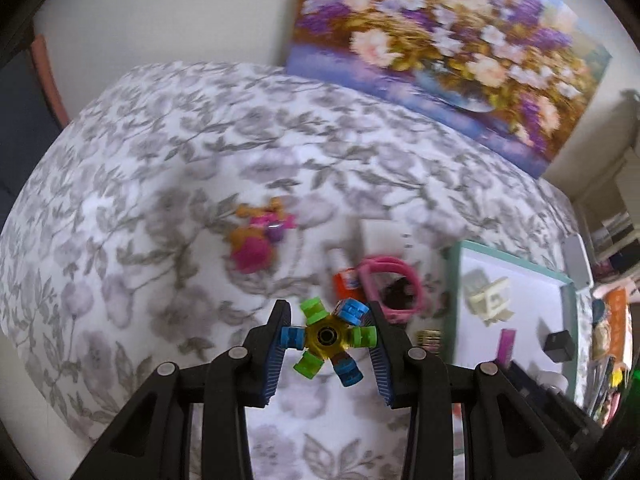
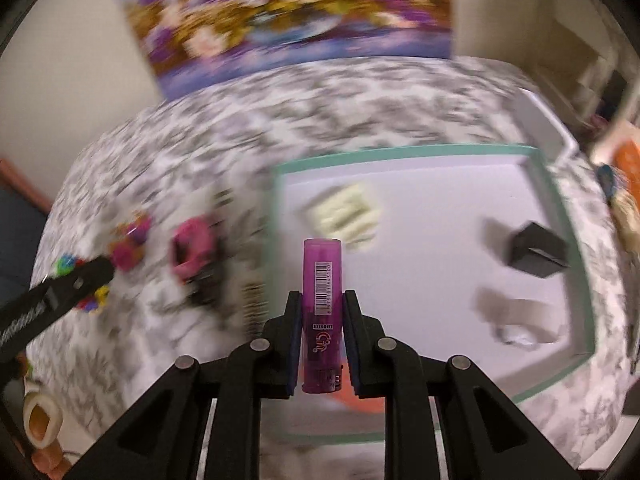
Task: Organize rigid objects
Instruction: 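Carry the spinner toy and purple lighter over the tray with both tools, then open both tools to drop the spinner and lighter into the tray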
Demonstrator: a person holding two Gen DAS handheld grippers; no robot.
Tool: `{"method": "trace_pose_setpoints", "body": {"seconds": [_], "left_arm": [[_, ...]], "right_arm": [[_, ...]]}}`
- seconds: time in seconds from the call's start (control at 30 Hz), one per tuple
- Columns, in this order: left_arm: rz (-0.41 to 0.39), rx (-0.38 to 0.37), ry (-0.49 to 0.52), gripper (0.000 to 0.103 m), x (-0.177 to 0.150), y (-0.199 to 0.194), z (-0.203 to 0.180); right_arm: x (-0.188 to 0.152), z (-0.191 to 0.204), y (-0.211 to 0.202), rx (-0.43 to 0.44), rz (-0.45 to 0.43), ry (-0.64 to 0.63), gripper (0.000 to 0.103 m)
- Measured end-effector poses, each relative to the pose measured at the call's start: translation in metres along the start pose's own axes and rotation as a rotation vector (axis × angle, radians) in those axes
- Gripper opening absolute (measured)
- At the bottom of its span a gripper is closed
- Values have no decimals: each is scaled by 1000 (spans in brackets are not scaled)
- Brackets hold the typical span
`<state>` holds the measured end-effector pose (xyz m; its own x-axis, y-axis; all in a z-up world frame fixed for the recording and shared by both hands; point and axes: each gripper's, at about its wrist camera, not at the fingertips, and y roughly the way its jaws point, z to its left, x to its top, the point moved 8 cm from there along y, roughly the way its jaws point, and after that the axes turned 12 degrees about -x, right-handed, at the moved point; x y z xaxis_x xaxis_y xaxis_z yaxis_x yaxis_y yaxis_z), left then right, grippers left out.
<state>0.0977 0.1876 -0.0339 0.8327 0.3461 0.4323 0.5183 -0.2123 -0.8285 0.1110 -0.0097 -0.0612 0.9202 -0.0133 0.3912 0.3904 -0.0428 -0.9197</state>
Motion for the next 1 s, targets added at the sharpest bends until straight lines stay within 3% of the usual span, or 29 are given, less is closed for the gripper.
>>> {"method": "trace_pose_setpoints", "body": {"seconds": [0.13,0.4,0.73,1.0], "left_arm": [[24,-38,69,41,-6,12,-35],[69,-69,248,41,-27,42,-107],[87,-88,351,41,-49,72,-148],[76,-79,390,41,-54,79,-155]], "right_arm": [[5,-47,11,-53,19,90,20],[4,-94,19,-76,32,167,20],[0,-107,24,-80,45,179,20],[-6,-101,31,-81,67,153,21]]}}
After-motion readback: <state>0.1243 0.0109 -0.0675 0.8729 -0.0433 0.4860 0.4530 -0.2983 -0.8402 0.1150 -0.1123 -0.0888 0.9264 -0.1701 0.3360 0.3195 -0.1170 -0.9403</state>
